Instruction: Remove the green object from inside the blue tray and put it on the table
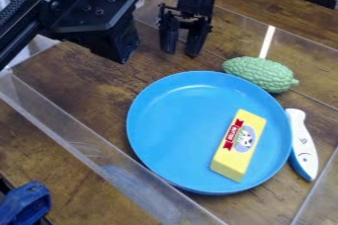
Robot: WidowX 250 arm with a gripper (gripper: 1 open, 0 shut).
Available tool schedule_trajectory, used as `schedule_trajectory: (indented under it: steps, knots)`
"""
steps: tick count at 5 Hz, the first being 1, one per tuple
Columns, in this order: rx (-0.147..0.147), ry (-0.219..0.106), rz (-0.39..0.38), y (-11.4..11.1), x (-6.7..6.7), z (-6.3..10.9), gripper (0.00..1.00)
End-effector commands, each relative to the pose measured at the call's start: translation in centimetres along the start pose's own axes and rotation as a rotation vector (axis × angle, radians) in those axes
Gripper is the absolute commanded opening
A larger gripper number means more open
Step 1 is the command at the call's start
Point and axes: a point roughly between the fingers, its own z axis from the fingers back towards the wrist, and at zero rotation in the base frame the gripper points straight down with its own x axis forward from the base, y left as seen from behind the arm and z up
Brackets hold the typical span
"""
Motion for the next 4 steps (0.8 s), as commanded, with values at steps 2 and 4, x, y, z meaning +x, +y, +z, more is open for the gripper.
schedule_trajectory:
  steps: [2,4]
  knots:
    - [-0.178,-0.011,-0.112,1.2,2.3,-2.1,1.00]
    - [-0.212,0.010,-0.183,0.9,3.8,-2.3,1.00]
